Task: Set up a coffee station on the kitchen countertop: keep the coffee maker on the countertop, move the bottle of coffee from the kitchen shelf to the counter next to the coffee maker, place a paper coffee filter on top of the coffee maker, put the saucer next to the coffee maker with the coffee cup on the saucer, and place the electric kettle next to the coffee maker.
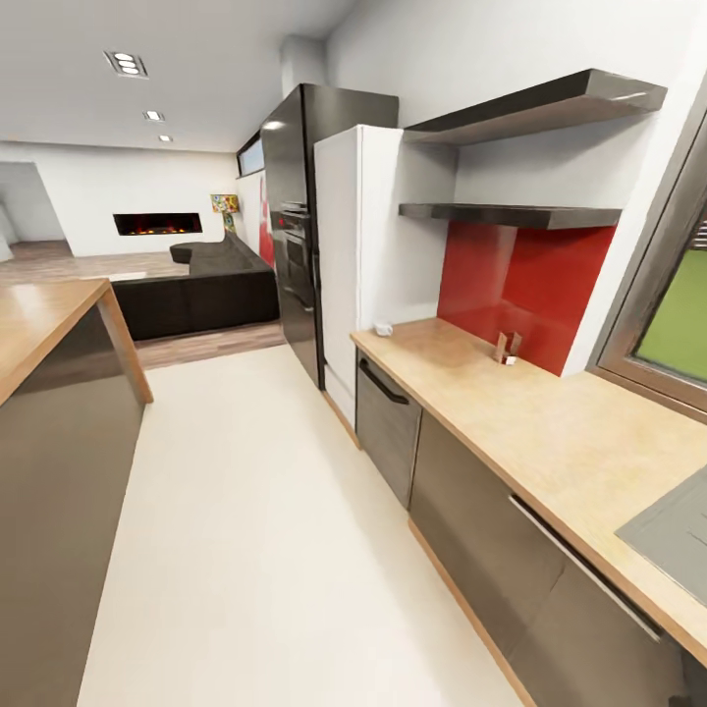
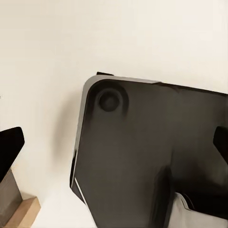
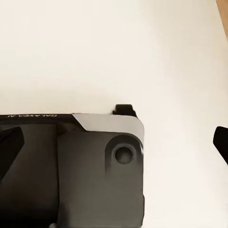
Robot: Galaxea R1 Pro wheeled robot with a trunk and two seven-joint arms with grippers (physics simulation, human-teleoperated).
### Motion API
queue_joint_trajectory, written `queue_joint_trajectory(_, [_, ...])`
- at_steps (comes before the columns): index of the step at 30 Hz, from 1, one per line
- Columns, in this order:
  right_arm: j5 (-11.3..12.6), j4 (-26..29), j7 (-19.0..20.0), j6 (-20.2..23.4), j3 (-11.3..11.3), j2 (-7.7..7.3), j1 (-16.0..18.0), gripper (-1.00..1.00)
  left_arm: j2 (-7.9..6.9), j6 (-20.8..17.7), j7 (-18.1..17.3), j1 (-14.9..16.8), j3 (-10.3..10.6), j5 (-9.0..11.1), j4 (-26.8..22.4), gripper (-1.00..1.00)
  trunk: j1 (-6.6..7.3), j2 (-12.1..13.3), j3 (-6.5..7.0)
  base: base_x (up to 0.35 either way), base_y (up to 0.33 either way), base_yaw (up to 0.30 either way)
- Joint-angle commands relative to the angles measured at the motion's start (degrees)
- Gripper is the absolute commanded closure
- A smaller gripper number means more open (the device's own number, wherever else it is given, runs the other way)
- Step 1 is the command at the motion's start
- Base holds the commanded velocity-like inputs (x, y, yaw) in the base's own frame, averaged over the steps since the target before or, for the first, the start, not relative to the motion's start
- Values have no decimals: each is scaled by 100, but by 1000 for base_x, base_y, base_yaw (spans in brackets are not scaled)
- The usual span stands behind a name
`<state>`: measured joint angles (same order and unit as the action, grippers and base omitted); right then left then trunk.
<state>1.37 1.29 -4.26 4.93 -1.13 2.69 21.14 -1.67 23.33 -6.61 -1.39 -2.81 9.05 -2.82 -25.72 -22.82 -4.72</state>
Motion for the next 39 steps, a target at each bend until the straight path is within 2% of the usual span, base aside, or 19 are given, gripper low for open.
queue_joint_trajectory(1, [14,11,-22,35,-13,1,1,-100,-1,-4,-60,-2,-27,54,-8,-100,-7,-10,-10,325,105,11])
queue_joint_trajectory(6, [-35,10,-22,35,-16,-4,-23,-100,0,-4,-60,-1,-27,53,-8,-100,-7,-10,-10,327,101,4])
queue_joint_trajectory(9, [-370,11,-24,22,-11,-5,-45,-100,0,-4,-60,-1,-27,53,-8,-100,-7,-10,-10,331,93,0])
queue_joint_trajectory(12, [-464,11,-23,18,-10,-5,-60,-100,0,-4,-60,-1,-27,53,-8,-100,-7,-10,-10,332,97,0])
queue_joint_trajectory(39, [-489,19,-47,6,-10,4,-74,-100,-8,-13,-60,-1,-27,53,-8,-100,-7,-10,-10,314,170,0])
